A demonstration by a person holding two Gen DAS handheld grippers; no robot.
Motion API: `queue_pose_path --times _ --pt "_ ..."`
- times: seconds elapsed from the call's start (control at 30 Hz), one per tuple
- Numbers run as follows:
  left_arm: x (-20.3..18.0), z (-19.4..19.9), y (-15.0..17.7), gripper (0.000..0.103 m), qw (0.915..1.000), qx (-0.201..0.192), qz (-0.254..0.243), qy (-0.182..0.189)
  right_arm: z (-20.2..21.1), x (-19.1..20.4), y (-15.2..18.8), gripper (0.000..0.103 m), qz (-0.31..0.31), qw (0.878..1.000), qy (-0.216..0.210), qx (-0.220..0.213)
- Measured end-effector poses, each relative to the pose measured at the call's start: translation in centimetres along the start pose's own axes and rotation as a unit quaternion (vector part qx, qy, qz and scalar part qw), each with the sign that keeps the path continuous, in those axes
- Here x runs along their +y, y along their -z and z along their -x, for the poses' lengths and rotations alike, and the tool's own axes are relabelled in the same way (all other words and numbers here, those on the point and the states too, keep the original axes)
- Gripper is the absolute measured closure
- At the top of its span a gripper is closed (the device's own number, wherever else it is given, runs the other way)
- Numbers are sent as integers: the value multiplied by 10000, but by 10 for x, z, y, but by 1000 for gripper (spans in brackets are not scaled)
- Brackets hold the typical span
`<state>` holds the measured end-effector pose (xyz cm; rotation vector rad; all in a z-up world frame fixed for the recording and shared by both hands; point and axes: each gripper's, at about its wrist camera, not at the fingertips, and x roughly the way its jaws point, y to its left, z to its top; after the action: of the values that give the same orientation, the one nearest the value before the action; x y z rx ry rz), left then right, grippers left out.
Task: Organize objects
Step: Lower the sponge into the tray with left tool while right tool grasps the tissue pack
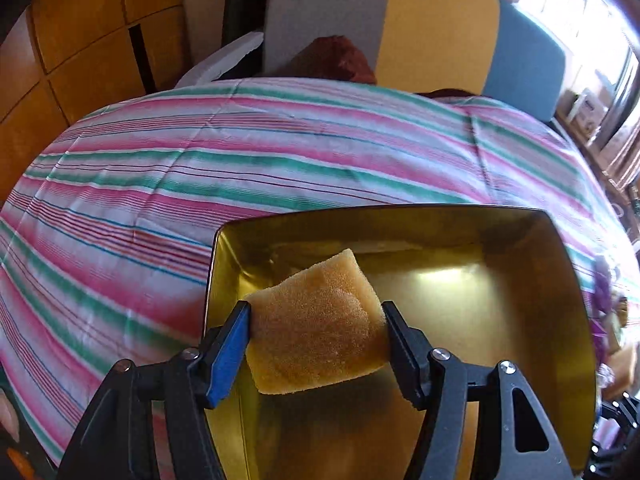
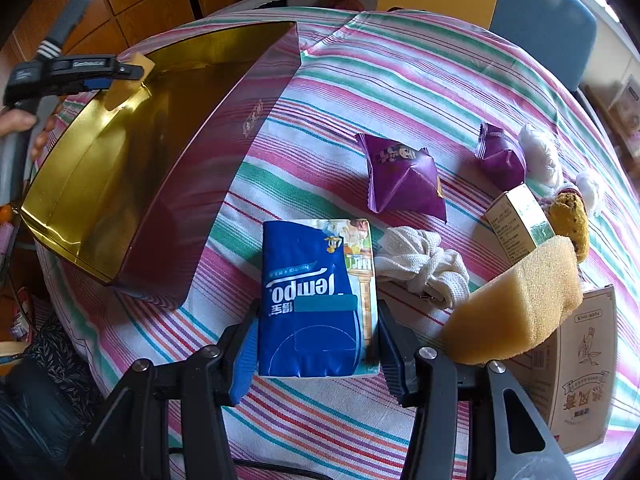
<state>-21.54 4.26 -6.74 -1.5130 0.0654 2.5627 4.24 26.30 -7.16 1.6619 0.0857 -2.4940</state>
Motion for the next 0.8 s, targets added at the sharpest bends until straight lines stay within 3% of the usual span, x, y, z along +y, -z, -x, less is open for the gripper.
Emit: queue_pose_path --times 0.2,0.33,0.47,0.63,0.8 --pt "-7 -14 -7 30 9998 15 -86 -196 0 -1 0 50 -25 10000 -12 3" --pt "-6 -4 -6 25 9999 -113 -82 -67 1 0 1 50 -27 10000 -3 7" --pt "-4 17 1 20 9993 -298 -74 -198 1 -1 1 50 -27 10000 0 6" --pt "-2 72 38 20 9957 -914 27 -123 0 0 1 50 -22 10000 9 3" --pt "-8 106 78 20 9929 -1188 6 -87 1 -1 2 50 -21 10000 31 -6"
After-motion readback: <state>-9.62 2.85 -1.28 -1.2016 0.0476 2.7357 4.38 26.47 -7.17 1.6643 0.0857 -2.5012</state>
